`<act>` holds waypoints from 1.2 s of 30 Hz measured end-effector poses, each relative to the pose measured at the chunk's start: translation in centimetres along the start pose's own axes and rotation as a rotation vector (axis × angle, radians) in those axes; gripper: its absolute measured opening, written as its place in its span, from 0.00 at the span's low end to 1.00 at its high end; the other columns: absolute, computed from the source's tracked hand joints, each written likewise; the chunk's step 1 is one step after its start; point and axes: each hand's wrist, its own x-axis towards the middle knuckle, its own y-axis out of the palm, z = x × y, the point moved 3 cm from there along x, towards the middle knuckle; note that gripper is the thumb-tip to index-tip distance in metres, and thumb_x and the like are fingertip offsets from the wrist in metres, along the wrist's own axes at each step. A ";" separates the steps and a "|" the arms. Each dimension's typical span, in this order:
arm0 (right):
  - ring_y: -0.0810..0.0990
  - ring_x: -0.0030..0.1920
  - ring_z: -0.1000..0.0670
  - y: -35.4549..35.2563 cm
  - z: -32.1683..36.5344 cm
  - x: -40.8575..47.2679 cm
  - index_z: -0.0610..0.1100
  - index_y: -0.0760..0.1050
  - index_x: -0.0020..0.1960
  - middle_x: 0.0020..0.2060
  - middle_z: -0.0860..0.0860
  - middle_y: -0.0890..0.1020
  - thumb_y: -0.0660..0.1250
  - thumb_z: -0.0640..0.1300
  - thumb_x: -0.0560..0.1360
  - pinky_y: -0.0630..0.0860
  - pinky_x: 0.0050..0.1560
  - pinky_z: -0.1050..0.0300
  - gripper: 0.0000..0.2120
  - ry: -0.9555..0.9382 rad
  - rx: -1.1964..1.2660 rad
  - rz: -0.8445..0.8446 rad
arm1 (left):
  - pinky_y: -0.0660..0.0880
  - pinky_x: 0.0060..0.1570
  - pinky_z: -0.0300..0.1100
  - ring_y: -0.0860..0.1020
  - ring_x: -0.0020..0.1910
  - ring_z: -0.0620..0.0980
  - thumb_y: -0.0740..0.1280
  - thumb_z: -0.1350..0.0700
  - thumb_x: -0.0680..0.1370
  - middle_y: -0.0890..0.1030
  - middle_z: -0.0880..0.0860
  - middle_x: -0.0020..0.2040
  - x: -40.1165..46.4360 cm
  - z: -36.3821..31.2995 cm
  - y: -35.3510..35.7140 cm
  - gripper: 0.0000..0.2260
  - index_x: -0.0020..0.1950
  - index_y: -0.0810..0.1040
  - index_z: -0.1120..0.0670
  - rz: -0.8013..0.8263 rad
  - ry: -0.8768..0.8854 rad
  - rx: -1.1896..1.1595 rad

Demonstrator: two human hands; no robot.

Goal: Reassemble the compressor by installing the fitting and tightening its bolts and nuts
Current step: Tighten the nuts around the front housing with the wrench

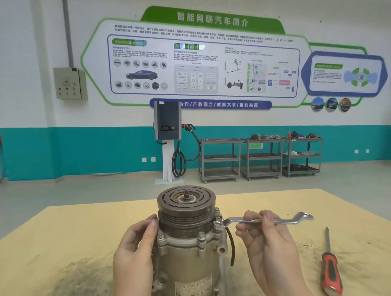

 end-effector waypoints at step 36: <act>0.84 0.37 0.49 1.7 1.8 -4.0 0.57 0.73 0.51 0.44 0.53 0.82 0.61 0.54 0.81 0.80 0.38 0.57 0.04 -0.784 -0.618 0.413 | 0.75 0.34 0.29 0.81 0.45 0.46 0.67 0.61 0.78 0.85 0.47 0.49 -0.6 -0.4 -0.1 0.04 0.52 0.80 0.57 0.058 0.014 -0.059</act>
